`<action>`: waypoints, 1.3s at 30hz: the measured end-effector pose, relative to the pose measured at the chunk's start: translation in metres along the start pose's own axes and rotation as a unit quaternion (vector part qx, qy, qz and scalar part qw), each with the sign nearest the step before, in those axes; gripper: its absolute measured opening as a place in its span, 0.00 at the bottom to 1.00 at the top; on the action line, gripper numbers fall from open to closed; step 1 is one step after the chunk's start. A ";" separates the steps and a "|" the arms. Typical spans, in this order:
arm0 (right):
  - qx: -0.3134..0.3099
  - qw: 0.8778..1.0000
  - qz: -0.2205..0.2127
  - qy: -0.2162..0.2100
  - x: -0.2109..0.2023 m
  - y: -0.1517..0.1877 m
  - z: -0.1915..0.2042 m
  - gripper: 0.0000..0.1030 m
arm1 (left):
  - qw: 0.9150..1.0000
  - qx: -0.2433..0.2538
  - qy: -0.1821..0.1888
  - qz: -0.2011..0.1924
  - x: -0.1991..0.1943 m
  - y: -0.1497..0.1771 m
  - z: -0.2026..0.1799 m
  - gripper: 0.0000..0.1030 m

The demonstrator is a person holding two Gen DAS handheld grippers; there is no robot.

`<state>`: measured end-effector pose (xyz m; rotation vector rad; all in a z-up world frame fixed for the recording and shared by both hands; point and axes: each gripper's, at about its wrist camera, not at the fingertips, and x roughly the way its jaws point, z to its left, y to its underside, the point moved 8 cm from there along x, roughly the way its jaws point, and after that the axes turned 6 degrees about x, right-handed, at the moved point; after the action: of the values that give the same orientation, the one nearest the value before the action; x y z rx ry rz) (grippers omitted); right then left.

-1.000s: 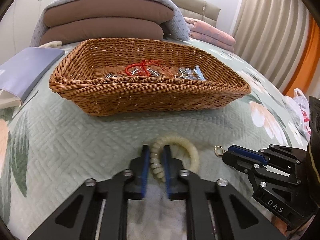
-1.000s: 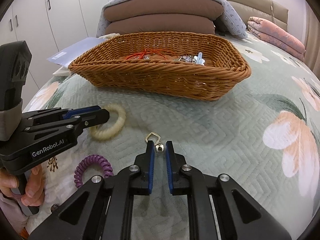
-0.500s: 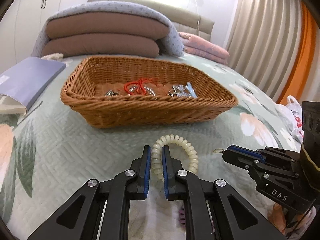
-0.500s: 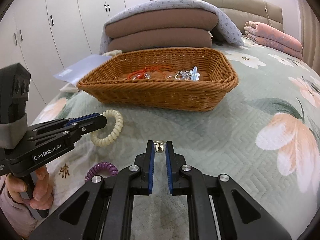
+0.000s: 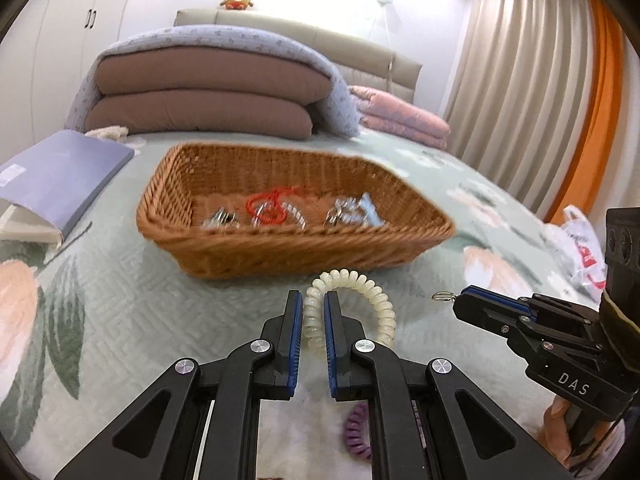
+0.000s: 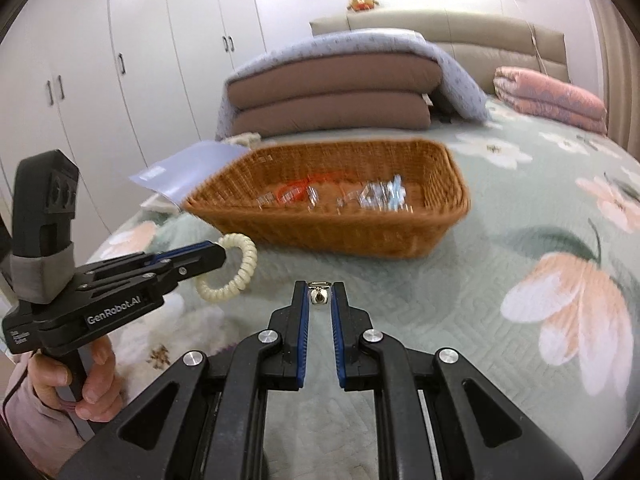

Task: Organize jewelry
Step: 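Carry the cream coil bracelet and gold charm into the basket and open both tools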

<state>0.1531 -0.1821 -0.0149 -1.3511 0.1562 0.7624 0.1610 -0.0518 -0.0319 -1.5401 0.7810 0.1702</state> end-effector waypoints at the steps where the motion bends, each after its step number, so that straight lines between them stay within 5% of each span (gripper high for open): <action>1: 0.000 1.000 -0.004 -0.002 -0.003 -0.004 0.002 0.13 | 1.000 0.003 -0.001 -0.003 -0.003 -0.004 -0.001 0.10; 9: -0.014 0.999 -0.045 -0.013 -0.012 -0.069 0.015 0.13 | 0.999 0.015 -0.018 -0.045 -0.016 -0.064 0.007 0.10; 16: -0.004 0.998 -0.066 0.014 0.027 -0.116 -0.004 0.13 | 0.998 -0.014 -0.032 -0.057 0.012 -0.105 0.040 0.10; 25: 0.035 0.998 -0.024 0.050 0.090 -0.093 -0.052 0.13 | 0.998 -0.039 -0.042 -0.026 0.065 -0.085 0.074 0.10; 39: 0.043 0.997 -0.007 0.058 0.101 -0.084 -0.057 0.13 | 0.998 -0.039 -0.032 -0.036 0.062 -0.080 0.069 0.11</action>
<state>0.2958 -0.1949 -0.0132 -1.3136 0.2691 0.6580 0.2767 -0.0171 -0.0101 -1.6269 0.6740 0.1973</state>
